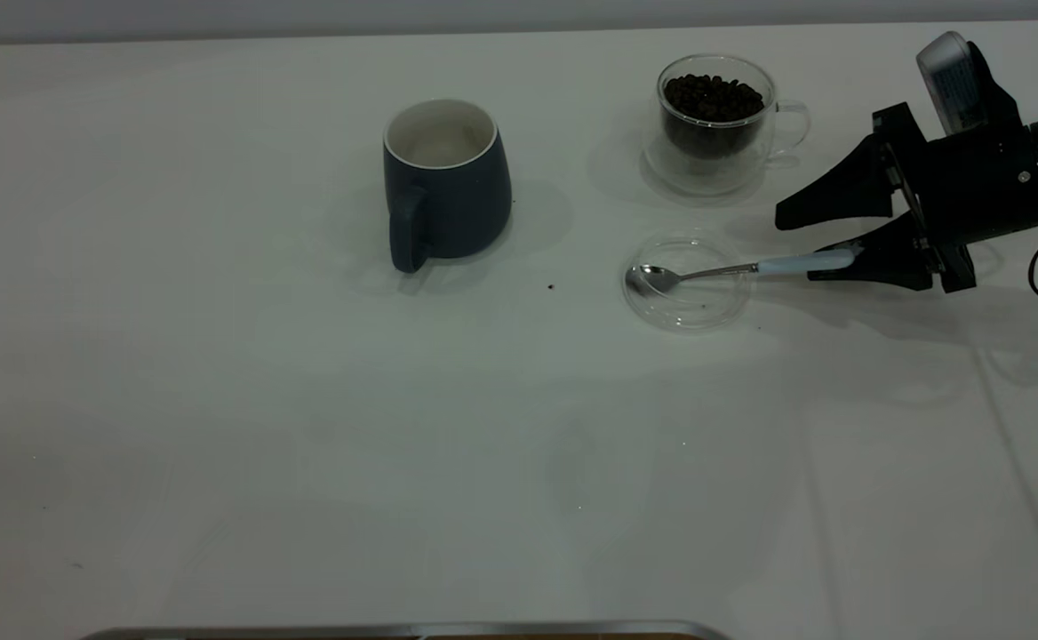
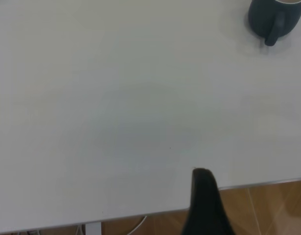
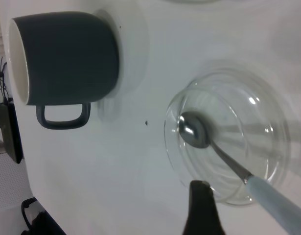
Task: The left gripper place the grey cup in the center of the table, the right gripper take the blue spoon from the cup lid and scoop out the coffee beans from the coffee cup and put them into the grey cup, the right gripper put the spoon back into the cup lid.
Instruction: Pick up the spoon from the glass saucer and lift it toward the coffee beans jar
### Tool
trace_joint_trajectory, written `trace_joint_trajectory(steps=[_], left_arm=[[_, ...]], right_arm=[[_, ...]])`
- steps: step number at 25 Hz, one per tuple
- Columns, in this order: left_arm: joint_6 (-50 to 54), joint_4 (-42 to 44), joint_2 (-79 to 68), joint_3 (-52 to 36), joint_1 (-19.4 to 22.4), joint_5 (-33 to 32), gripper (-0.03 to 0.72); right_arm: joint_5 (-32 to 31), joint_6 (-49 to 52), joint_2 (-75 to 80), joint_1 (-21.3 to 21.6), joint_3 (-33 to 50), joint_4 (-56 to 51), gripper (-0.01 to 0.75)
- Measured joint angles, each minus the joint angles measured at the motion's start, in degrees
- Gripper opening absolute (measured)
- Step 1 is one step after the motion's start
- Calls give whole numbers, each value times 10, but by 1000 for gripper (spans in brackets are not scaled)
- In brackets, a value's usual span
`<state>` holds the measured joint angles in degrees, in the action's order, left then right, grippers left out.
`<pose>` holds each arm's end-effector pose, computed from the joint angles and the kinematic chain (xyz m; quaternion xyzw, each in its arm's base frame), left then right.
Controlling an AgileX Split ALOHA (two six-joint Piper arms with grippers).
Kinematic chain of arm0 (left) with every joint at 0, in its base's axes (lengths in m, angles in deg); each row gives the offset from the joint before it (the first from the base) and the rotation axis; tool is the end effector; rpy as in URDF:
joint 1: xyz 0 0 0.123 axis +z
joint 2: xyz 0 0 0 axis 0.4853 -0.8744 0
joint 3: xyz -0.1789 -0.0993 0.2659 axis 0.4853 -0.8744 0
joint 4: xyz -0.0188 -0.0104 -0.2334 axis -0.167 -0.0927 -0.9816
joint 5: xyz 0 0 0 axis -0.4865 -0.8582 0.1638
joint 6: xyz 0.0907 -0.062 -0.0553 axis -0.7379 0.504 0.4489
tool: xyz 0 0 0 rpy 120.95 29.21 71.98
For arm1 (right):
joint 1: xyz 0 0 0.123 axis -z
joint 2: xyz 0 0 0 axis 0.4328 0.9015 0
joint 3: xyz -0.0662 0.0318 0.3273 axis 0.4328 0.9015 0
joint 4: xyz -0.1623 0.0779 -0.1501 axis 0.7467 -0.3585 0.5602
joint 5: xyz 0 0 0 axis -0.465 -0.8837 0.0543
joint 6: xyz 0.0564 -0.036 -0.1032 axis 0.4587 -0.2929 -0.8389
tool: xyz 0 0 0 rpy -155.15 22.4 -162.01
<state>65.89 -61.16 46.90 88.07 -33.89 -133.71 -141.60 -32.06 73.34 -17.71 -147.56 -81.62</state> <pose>-0.0486 0.0000 0.2415 0.0503 0.8692 -0.0324 0.4908 0.4134 0.0411 0.0002 0.0960 0.8873 0.4429 0.0855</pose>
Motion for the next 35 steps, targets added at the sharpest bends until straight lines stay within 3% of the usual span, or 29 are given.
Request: trace_joint_trajectory(steps=[27,31,35], left_arm=[[2,0,0,0,0,0,588],[2,0,0,0,0,0,588],[2,0,0,0,0,0,588]], right_arm=[[-7,50,2,0,0,10,584],[-13,16,2,0,0,-6,520],[-14,2,2,0,0,-9,365]])
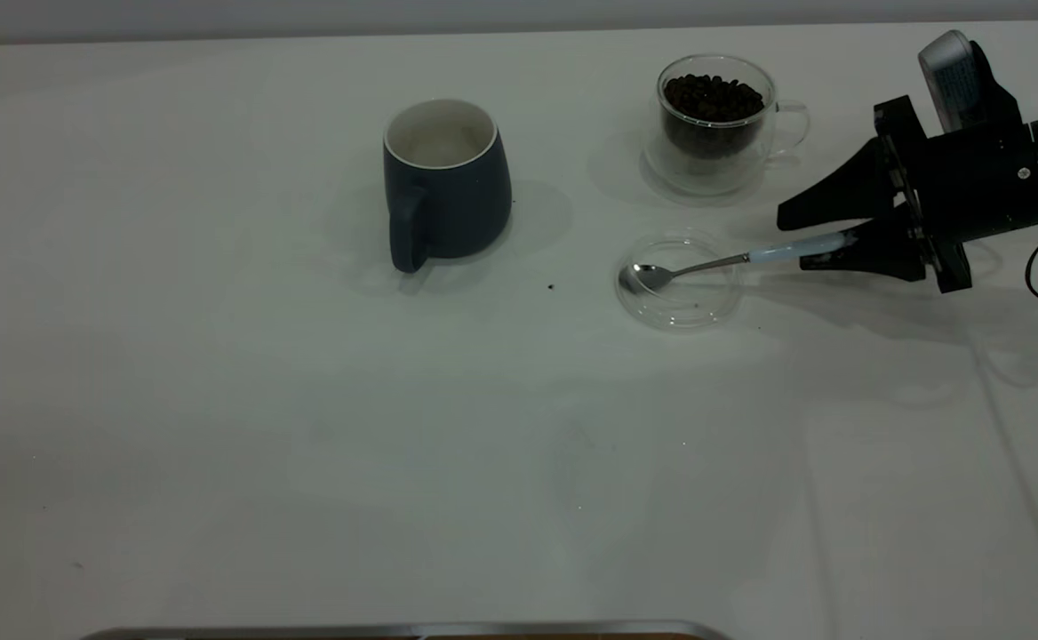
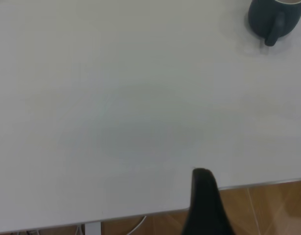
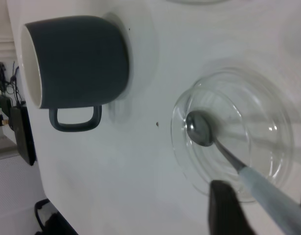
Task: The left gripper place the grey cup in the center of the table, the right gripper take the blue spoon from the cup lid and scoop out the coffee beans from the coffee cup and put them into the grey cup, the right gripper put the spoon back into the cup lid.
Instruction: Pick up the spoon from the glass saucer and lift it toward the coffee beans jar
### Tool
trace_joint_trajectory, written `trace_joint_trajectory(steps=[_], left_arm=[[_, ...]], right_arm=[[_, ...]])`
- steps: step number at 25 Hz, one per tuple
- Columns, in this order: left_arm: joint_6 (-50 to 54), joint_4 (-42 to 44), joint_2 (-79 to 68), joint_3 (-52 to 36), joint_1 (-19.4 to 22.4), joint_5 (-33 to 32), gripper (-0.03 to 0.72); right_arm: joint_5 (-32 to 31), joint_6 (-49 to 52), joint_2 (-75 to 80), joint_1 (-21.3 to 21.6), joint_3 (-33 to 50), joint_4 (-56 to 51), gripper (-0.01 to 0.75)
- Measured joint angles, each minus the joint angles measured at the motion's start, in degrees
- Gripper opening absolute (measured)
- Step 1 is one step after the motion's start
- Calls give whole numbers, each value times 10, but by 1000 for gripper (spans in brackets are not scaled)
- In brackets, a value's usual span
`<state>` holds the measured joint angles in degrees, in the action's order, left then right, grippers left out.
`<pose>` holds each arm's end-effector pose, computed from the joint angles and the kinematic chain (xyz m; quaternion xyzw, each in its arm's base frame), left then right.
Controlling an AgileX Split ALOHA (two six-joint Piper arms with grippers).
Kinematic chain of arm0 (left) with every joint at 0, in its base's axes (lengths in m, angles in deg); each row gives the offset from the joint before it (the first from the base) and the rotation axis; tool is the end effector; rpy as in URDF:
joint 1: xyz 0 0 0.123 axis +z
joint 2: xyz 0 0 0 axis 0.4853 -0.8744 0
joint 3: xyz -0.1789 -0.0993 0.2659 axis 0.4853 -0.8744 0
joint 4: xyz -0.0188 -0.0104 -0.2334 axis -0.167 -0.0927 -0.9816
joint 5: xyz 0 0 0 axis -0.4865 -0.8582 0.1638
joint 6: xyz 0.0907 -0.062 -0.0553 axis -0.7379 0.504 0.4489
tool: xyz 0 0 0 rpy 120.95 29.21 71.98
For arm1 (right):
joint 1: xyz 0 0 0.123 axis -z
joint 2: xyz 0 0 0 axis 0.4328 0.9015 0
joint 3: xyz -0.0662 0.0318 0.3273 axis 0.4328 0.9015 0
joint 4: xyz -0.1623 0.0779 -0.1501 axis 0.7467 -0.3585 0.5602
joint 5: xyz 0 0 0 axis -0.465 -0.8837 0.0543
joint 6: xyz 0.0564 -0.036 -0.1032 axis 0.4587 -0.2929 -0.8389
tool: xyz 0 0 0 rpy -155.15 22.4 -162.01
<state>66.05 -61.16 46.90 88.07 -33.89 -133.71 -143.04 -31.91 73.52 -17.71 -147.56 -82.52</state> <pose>-0.0486 0.0000 0.2415 0.0491 0.8693 -0.0331 0.4908 0.4139 0.0430 0.0018 0.1018 0.8803 0.4555 0.0847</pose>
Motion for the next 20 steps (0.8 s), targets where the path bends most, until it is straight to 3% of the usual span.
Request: trace_joint_trajectory(steps=[4,6,20], left_arm=[[0,0,0,0,0,0,588],[0,0,0,0,0,0,588],[-2,0,0,0,0,0,588]], right_arm=[[-1,-28,0,1,0,0,175],[-8,-40,0,1,0,3,115],[-27,-39,-85,14,-1,89,108]])
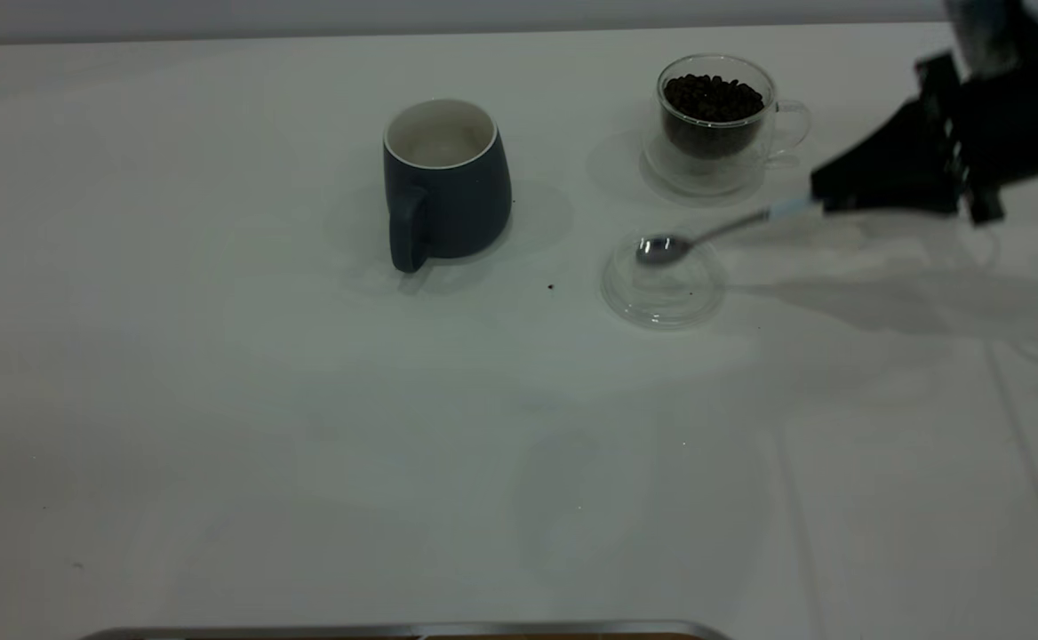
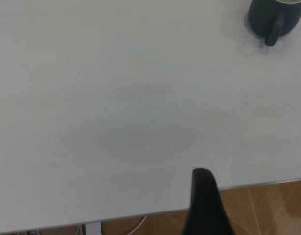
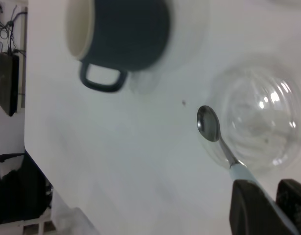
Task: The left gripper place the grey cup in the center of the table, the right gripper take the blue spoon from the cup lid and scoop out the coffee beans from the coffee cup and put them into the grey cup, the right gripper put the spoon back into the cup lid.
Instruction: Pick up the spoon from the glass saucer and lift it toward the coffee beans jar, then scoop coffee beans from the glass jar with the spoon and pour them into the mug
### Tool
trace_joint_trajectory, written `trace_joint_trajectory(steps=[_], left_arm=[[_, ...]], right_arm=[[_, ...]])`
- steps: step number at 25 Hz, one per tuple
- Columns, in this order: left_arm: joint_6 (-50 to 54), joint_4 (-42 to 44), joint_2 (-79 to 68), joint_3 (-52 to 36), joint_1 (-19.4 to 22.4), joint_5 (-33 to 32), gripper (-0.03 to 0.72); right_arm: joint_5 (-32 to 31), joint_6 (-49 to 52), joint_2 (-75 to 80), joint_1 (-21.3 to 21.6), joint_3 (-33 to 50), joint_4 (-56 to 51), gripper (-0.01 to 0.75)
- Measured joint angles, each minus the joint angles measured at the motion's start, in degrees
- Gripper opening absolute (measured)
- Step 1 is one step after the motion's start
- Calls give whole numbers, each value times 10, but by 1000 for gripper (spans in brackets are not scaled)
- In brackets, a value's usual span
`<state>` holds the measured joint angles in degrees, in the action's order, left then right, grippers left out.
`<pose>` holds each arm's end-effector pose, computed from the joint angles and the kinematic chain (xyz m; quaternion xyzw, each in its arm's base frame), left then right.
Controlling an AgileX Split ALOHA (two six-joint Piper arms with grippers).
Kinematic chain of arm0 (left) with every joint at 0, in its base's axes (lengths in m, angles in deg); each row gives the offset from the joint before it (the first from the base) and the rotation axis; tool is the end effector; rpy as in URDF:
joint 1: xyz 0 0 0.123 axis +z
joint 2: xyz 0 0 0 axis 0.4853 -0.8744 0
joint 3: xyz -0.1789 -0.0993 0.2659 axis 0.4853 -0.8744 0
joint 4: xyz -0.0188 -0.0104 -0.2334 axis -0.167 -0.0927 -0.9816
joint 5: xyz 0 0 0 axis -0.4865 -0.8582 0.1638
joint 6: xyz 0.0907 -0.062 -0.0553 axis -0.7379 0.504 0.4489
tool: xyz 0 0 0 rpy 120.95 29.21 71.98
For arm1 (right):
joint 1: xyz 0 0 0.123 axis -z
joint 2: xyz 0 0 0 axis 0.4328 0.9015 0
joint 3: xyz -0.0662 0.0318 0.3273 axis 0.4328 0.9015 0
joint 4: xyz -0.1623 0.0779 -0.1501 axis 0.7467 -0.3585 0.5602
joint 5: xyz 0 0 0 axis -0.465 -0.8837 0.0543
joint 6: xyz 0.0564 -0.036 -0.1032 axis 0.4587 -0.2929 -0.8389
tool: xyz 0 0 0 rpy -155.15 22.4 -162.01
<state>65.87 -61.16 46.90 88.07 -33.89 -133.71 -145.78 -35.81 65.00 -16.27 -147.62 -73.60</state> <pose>-0.0486 0.0000 0.2415 0.0504 0.8692 -0.0324 0.4908 0.4122 0.0340 0.0602 -0.0221 0.8852 0.4458 0.1311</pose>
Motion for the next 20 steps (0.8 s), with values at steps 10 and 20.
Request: trace_joint_trajectory(steps=[10,20], left_arm=[[0,0,0,0,0,0,588],[1,0,0,0,0,0,588]], right_arm=[[58,10,-110,0,0,-61,108],[151,28,-107,3,-64,-64,108]])
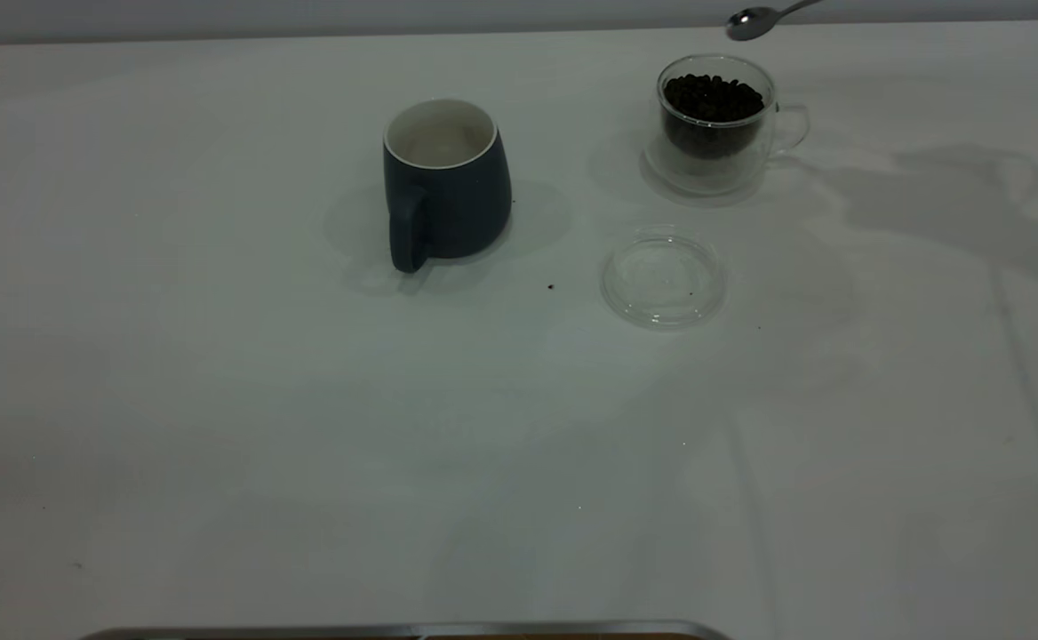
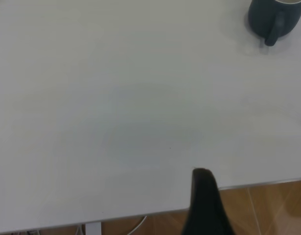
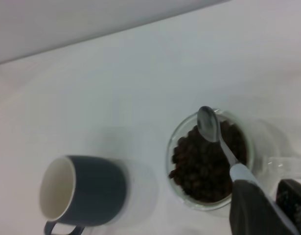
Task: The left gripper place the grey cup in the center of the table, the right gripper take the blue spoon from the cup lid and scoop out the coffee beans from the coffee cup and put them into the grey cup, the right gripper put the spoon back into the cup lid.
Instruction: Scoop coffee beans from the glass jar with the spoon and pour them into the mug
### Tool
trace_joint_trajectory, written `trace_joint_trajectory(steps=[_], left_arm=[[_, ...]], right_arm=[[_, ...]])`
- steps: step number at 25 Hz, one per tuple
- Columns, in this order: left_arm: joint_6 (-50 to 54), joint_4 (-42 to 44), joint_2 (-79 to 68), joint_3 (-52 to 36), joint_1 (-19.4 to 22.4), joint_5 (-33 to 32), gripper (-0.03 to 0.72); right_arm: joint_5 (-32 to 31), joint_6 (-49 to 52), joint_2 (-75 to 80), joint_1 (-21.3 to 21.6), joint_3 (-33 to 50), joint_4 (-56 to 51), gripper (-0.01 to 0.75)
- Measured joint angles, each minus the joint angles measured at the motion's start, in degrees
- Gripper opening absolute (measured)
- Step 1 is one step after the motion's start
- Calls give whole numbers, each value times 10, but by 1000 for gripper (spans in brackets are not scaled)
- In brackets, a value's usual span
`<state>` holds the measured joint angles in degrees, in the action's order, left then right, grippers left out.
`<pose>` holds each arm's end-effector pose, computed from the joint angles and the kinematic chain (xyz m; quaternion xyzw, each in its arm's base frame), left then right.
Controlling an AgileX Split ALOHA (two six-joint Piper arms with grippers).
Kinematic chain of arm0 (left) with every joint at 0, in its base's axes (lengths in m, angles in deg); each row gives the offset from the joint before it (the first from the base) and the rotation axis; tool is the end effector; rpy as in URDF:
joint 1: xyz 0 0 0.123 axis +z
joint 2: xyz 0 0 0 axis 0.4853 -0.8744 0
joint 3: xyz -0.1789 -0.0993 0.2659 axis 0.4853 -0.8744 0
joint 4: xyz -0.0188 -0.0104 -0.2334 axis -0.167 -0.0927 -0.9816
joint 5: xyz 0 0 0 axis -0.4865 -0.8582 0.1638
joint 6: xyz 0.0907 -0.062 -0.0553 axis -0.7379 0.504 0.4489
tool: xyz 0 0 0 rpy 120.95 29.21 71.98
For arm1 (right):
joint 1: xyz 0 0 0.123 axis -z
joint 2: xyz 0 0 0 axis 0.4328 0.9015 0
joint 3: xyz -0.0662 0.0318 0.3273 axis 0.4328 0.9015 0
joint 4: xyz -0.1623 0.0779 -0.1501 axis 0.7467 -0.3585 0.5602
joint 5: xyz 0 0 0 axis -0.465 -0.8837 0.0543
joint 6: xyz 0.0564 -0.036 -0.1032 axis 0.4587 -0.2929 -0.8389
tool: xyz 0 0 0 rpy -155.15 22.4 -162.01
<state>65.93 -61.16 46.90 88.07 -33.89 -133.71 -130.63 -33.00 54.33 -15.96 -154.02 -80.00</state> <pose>-0.0486 0.0000 0.2415 0.0500 0.8692 -0.0326 0.4908 0.4654 0.0035 0.1491 0.0273 0.8906 0.3333 0.3083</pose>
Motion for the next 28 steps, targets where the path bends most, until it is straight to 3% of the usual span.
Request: trace_joint_trajectory(steps=[28], left_arm=[[1,0,0,0,0,0,588]], right_arm=[[-42,25,92,0,-4,-59,108]])
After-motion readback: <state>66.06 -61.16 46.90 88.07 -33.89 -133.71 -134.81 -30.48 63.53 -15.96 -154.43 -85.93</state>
